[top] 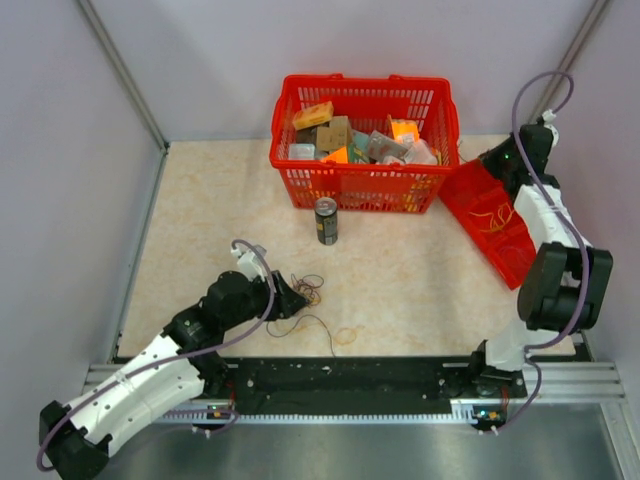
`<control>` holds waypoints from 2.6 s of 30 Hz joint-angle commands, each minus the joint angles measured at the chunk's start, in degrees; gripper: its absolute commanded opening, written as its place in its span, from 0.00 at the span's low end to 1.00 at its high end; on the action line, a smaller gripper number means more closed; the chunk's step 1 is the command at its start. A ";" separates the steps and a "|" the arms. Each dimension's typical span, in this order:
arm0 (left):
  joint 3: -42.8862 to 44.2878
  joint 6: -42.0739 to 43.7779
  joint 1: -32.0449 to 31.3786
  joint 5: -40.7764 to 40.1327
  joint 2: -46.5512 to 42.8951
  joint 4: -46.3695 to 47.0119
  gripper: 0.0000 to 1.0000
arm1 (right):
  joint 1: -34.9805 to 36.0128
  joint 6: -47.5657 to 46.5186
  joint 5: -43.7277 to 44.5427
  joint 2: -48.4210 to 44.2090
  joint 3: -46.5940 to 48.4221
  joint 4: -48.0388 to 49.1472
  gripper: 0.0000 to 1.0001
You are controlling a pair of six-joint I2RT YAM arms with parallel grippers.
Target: Untangle the cables
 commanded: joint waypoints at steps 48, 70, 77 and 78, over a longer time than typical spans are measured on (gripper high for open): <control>1.01 2.04 0.25 -5.11 -2.41 -4.45 0.73 | 13.59 -5.30 2.93 -32.78 -33.54 -17.14 0.47; -0.83 -1.91 0.25 -2.49 11.39 1.61 0.51 | 73.10 2.43 5.63 -18.66 -40.68 9.76 0.56; -6.46 -2.88 0.16 1.12 7.26 4.51 0.65 | 75.04 3.31 9.60 -15.93 -39.62 3.68 0.56; -6.55 -3.23 0.16 1.47 7.17 4.42 0.68 | 75.04 3.75 8.90 -15.58 -39.71 3.86 0.56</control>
